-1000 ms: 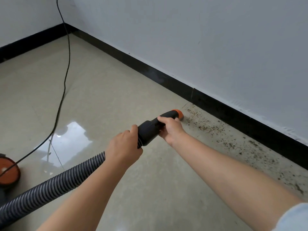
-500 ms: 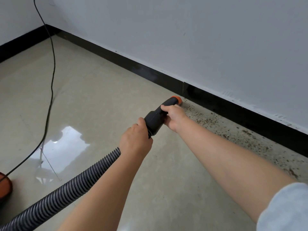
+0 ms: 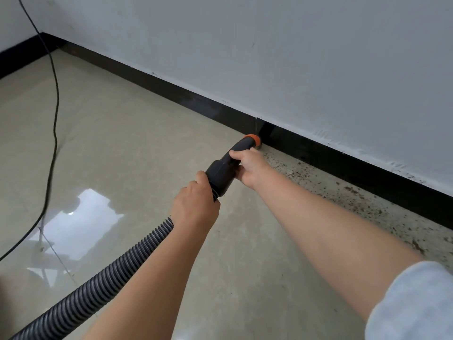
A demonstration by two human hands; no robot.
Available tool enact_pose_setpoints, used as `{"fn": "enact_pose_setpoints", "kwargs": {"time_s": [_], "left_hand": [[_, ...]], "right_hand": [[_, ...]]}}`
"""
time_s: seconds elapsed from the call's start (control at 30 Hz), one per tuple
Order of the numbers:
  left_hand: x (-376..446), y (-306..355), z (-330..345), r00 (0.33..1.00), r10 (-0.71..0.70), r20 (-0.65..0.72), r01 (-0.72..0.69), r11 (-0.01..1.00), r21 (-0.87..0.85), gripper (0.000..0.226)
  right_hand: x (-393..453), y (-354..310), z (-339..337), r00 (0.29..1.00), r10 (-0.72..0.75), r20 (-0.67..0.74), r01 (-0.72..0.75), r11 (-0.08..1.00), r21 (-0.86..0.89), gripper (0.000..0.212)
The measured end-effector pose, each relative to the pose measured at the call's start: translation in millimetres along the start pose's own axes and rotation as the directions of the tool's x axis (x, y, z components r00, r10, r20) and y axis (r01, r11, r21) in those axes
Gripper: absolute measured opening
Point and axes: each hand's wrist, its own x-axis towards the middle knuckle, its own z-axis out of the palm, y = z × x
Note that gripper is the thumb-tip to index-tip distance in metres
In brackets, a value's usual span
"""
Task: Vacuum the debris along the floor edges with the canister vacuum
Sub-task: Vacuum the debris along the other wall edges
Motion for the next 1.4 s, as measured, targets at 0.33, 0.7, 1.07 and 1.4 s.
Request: {"fn": "enact_pose_setpoints", "kwargs": {"time_s": [0.33, 0.7, 1.07, 1.4], "left_hand": [[0.3, 3.7, 5.0, 1.0, 0.003, 0.003, -0.003, 1.0, -0.022, 0.028], [4.4, -4.2, 0.6, 0.997, 0.07, 0.006, -0.07, 0.997, -0.014, 0.026], [2.5, -1.3, 4.7, 0.987, 0.16, 0.005, -0.16, 0.987, 0.018, 0.025], [-6.9, 11.4, 2.6, 0.97, 0.239, 0.036, -0.241, 0.968, 0.065, 0.028]], "right_hand": [[1.6, -2.0, -4.8, 1.0, 0.0, -0.001, 0.0, 1.0, 0.017, 0.067], [-3.5, -1.0, -7.3, 0.996, 0.008, -0.087, -0.008, 1.0, -0.003, 0.075], [-15.9, -1.2, -20.9, 0.988, -0.004, -0.152, 0.01, 0.999, 0.037, 0.081], [-38.3, -0.7, -41.4, 0.972, -0.049, -0.231, 0.076, 0.991, 0.11, 0.076]]}}
